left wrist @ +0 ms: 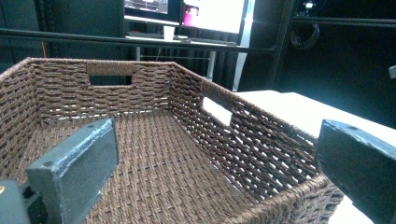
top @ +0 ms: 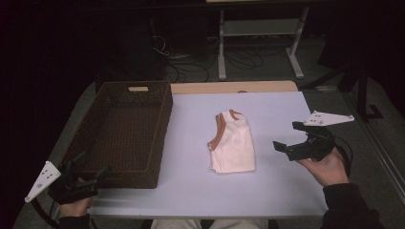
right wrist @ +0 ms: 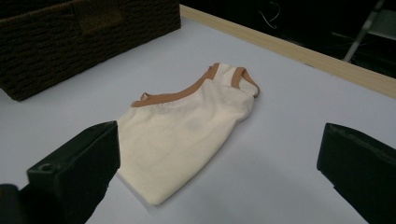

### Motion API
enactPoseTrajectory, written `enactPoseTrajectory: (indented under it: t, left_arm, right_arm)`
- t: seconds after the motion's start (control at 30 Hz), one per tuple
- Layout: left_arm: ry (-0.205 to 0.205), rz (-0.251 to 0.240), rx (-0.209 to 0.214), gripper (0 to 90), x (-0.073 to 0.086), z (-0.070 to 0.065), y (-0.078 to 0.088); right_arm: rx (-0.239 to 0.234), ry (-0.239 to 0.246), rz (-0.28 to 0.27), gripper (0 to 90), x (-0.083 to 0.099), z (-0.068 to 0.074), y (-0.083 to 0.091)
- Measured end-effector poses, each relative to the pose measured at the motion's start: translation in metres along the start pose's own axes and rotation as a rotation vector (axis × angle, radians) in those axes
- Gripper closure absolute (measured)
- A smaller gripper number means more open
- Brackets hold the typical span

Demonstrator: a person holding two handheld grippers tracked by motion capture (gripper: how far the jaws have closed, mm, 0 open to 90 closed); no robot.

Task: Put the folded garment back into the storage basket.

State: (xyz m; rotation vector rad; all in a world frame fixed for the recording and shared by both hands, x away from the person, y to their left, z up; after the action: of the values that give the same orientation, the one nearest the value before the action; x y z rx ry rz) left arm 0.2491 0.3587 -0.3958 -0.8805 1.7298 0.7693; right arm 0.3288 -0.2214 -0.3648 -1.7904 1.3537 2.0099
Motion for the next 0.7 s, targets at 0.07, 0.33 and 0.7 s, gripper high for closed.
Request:
enactPoseTrajectory:
  t: [0.07,0.33,0.7]
  left_arm:
    - [-0.001,0.000,0.000,0.0,0.000,0.000,0.000]
    - [-0.001,0.001,0.003,0.0,0.000,-0.001,-0.001]
    - [-0.004,0.004,0.004,0.0,0.001,-0.001,-0.001]
  right_arm:
    - [-0.003,0.005,0.015,0.0,-0.002,-0.002,-0.003]
    - [-0.012,0.009,0.042,0.0,-0.007,-0.007,-0.010]
    - [-0.020,0.019,0.078,0.0,-0.021,-0.016,-0.018]
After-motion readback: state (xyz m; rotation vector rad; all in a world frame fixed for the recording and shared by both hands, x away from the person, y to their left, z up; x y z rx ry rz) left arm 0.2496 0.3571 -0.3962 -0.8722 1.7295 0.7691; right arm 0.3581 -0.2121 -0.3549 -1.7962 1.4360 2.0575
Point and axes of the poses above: each handheld gripper's, and its own axes: y roughly backward along the jaws, x roughly out of its underside, z roughly to its left, the point moved 5 cm from there along -y, roughly forward along the jaws, and after that the axes turned 11 degrees about y, right-handed, at the moved point
